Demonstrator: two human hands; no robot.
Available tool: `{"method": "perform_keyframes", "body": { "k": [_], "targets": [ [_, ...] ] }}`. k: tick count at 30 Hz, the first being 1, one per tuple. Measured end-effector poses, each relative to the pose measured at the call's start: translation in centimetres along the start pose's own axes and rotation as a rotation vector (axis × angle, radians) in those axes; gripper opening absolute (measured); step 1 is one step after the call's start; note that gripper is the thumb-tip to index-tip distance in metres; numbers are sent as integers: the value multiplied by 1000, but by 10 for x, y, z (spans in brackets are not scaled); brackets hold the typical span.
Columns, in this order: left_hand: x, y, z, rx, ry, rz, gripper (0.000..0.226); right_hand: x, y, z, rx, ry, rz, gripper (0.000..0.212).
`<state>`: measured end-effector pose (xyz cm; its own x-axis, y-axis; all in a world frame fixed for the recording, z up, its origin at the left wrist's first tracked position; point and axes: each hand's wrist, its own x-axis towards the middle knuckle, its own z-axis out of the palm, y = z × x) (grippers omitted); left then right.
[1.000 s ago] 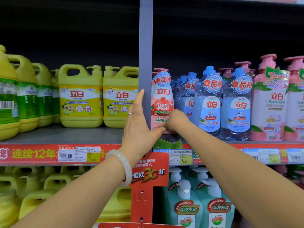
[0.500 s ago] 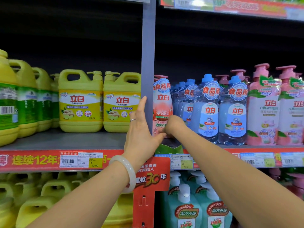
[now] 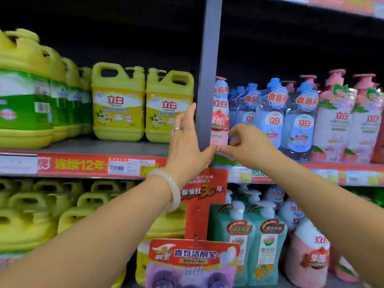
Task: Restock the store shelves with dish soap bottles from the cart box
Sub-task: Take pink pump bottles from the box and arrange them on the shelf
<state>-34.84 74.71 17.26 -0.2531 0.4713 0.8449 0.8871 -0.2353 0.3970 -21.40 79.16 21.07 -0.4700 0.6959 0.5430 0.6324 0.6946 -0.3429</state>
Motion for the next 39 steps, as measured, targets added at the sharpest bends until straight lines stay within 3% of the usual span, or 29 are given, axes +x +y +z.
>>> {"method": "perform_keyframes", "body": {
  "k": [5, 12, 15, 19, 22, 25, 29, 33, 39],
  "targets": [
    [-57, -23, -77, 224, 37, -86, 92, -33, -75, 25, -71, -85, -314, 48],
    [-271, -89, -210, 571, -97, -842, 92, -149, -182, 177, -29, -606, -622, 48],
    [-359, -102, -270, 682, -133, -1090, 91, -217, -239, 232, 11, -805, -747, 47],
    [-432, -112, -354, 741, -143, -1252, 95, -288, -317, 276, 23, -897, -877, 44],
    [-459, -126, -412, 732, -130, -1307, 86, -319, -376, 308, 40, -936, -938, 44],
    [-479, -147, -465, 754, -175, -1370, 83, -338, -429, 344, 68, -1002, -916, 39],
    [-511, -176, -519, 711, -176, -1433, 83, -363, -479, 402, 40, -1114, -790, 52],
    [-530, -214, -555, 661, -216, -1466, 77, -387, -506, 446, -13, -1251, -683, 54],
    [-532, -292, -595, 581, -305, -1463, 77, -393, -543, 502, -42, -1319, -533, 54]
  ]
}}
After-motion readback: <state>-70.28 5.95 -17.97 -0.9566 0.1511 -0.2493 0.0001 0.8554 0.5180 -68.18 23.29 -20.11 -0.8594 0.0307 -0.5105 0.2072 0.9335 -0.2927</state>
